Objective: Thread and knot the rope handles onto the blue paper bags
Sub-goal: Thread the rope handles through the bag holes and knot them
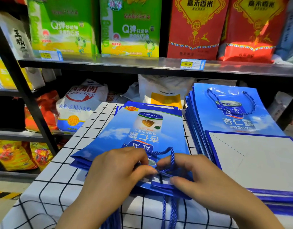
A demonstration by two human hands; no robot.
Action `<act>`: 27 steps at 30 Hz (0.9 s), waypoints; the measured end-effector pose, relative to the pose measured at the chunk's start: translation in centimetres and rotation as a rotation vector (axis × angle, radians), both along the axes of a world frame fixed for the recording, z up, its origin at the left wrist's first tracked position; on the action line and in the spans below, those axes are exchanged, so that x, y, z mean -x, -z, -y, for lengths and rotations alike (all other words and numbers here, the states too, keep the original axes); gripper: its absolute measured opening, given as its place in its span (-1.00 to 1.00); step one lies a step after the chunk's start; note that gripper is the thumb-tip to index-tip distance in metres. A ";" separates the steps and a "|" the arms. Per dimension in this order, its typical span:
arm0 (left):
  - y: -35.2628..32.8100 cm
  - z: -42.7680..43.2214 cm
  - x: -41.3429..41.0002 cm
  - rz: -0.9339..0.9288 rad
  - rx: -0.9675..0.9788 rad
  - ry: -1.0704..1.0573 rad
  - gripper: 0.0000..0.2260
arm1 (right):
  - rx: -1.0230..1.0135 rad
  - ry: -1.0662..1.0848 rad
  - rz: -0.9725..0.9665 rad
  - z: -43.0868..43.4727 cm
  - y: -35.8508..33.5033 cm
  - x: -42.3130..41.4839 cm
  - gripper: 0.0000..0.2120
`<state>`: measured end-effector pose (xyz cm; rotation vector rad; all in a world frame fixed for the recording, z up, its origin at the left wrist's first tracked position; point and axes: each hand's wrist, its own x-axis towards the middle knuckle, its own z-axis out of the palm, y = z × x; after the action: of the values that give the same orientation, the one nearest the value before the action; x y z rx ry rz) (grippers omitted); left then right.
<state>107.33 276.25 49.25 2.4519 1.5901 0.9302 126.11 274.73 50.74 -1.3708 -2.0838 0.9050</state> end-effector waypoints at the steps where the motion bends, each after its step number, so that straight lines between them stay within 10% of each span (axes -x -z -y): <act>1: 0.0 0.0 -0.3 -0.004 -0.046 -0.026 -0.60 | -0.029 0.015 0.005 0.0 0.1 0.0 -0.72; 18: 2.1 1.5 -3.4 -0.156 -0.236 -0.063 -0.75 | -0.145 0.093 -0.072 -0.2 2.0 0.4 -0.80; 23: 0.9 1.5 -1.9 -0.215 -0.033 0.115 -0.75 | -0.248 0.124 -0.004 0.0 2.6 0.3 -0.65; 27: 0.6 1.9 -1.4 0.079 0.234 0.121 -0.63 | -0.265 0.140 -0.027 0.3 2.8 0.1 -0.72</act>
<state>108.68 274.38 48.68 2.2925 1.4181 0.7642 125.99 274.46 47.93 -1.3350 -1.9766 0.5632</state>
